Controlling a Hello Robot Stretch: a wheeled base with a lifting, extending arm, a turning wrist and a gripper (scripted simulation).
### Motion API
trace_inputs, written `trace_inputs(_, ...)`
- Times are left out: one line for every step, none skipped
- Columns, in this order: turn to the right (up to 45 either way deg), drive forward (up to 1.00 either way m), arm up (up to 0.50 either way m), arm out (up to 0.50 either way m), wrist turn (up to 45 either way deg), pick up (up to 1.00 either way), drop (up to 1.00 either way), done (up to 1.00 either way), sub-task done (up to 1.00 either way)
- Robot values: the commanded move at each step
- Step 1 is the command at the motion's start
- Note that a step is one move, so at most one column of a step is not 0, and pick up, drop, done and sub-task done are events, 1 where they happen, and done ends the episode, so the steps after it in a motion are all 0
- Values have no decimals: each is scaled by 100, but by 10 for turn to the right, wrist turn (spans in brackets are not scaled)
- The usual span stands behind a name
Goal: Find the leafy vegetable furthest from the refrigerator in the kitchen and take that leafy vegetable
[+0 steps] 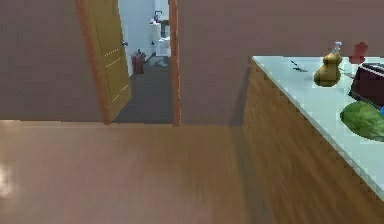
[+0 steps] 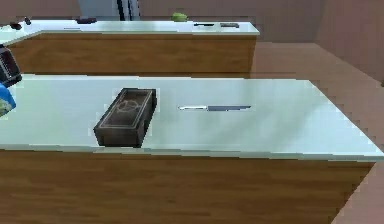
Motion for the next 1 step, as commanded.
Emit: trace_inputs(330,0,0,0,0,0,0,0,0)
